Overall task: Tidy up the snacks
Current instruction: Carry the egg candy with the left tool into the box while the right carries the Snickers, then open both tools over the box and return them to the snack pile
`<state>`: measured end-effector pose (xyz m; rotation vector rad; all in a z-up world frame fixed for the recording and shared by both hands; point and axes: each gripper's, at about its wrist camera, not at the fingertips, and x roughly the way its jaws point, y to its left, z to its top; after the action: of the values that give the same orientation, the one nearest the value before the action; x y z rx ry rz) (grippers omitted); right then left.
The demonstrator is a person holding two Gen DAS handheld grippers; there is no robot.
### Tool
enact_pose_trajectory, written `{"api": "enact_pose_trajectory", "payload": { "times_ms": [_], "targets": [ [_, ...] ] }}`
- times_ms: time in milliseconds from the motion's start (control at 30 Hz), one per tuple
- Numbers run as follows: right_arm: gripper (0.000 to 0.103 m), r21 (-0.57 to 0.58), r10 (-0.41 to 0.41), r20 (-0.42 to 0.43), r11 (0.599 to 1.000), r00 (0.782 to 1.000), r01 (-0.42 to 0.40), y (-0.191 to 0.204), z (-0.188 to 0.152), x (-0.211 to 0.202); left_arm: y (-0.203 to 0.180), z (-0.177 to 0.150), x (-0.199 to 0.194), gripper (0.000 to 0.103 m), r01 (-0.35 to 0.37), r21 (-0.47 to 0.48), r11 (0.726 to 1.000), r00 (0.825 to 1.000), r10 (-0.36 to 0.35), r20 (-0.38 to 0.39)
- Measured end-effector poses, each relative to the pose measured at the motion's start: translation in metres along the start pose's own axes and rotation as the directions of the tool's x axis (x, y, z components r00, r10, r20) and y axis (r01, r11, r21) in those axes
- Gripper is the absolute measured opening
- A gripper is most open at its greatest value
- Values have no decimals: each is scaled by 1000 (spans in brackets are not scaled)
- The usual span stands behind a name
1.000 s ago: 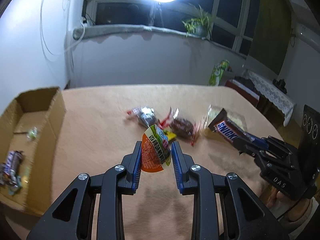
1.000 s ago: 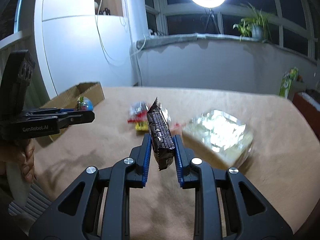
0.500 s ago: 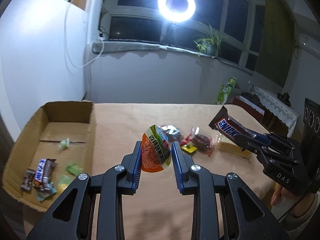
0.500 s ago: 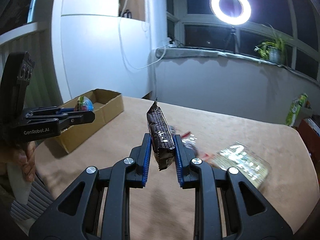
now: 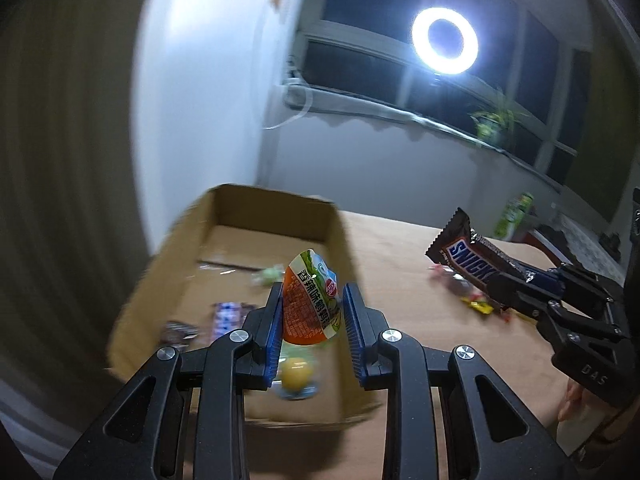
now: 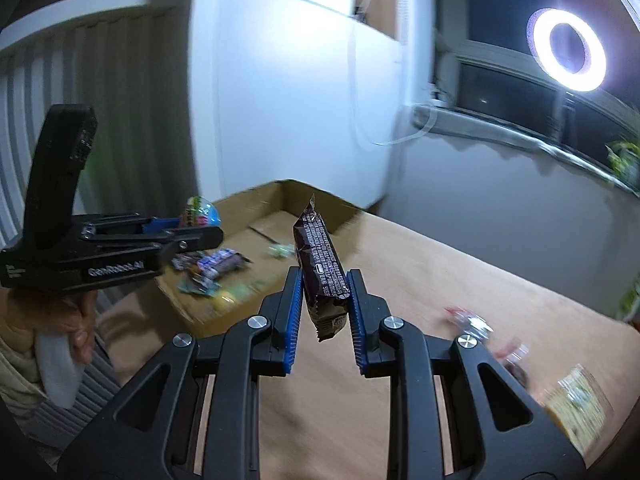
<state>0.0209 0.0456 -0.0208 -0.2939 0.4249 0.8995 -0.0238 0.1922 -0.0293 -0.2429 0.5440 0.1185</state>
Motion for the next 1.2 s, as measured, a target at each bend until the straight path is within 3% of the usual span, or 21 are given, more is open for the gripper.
{"api": "enact_pose_trajectory", "payload": {
  "times_ms": [167, 500, 600, 633, 667, 1033, 1100, 1167, 1200],
  "targets": [
    [23, -41, 57, -4, 998, 998, -57, 26, 12, 27, 25, -3, -2, 26, -33, -35, 999, 999, 33, -3],
    [23, -76, 98, -19, 992, 995, -99, 44, 34, 71, 39, -4, 11, 27, -28, -54, 998, 999, 27, -21],
    [24, -88, 102, -60, 990, 993, -107, 48, 34, 88, 42, -7, 13, 48, -52, -46, 998, 998, 50, -36],
    [28, -83, 97, -57, 991, 994, -101, 48, 32, 90, 43, -7, 12, 64, -67, -50, 997, 997, 65, -31],
    [29, -79, 92, -57, 992, 994, -97, 48, 30, 90, 46, -8, 10, 70, -71, -56, 996, 997, 70, -19],
    [29, -63, 77, -63, 995, 995, -81, 52, 13, 78, 61, -12, -6, 70, -75, -104, 992, 997, 76, 9],
    [35, -68, 69, -53, 995, 996, -73, 54, 12, 73, 61, -12, -6, 70, -74, -107, 991, 997, 76, 8],
    [55, -65, 55, -35, 996, 998, -57, 55, 11, 68, 59, -12, -10, 70, -72, -110, 991, 997, 74, 13],
    [56, -62, 51, -26, 997, 998, -53, 56, 11, 64, 58, -12, -11, 70, -70, -112, 991, 997, 72, 14]
  ]
}}
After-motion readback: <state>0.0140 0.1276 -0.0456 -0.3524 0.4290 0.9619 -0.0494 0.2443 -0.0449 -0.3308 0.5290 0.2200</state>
